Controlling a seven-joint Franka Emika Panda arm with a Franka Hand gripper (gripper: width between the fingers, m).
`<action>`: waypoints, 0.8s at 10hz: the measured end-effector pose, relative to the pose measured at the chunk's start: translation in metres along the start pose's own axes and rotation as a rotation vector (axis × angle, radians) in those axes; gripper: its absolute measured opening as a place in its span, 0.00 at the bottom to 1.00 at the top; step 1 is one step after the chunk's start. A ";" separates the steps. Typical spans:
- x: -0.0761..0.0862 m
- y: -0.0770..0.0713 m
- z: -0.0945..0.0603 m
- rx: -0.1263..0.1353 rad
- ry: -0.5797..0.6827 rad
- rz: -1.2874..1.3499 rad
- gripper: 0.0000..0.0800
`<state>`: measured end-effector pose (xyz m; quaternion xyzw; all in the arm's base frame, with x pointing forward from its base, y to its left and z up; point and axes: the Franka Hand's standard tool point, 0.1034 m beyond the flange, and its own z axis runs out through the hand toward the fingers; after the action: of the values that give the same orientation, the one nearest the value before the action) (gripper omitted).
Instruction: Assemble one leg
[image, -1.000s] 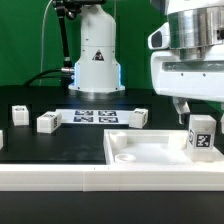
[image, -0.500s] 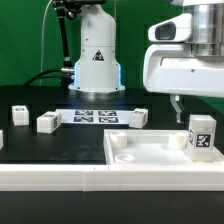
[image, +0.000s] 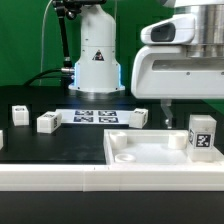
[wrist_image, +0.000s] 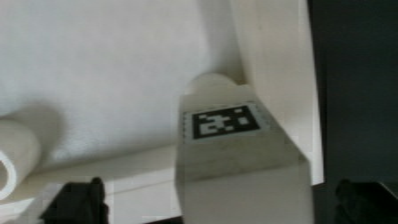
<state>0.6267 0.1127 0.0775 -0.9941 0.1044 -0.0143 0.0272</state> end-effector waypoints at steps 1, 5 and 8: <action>-0.001 0.000 0.000 0.000 -0.001 0.005 0.81; -0.001 0.000 0.000 0.000 -0.001 0.005 0.53; -0.001 0.000 0.000 0.000 -0.001 0.022 0.36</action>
Offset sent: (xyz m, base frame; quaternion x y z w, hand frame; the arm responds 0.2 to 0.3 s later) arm 0.0000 0.0000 0.0000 0.0000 0.0000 0.0000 1.0000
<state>0.6261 0.1130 0.0770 -0.9928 0.1155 -0.0135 0.0275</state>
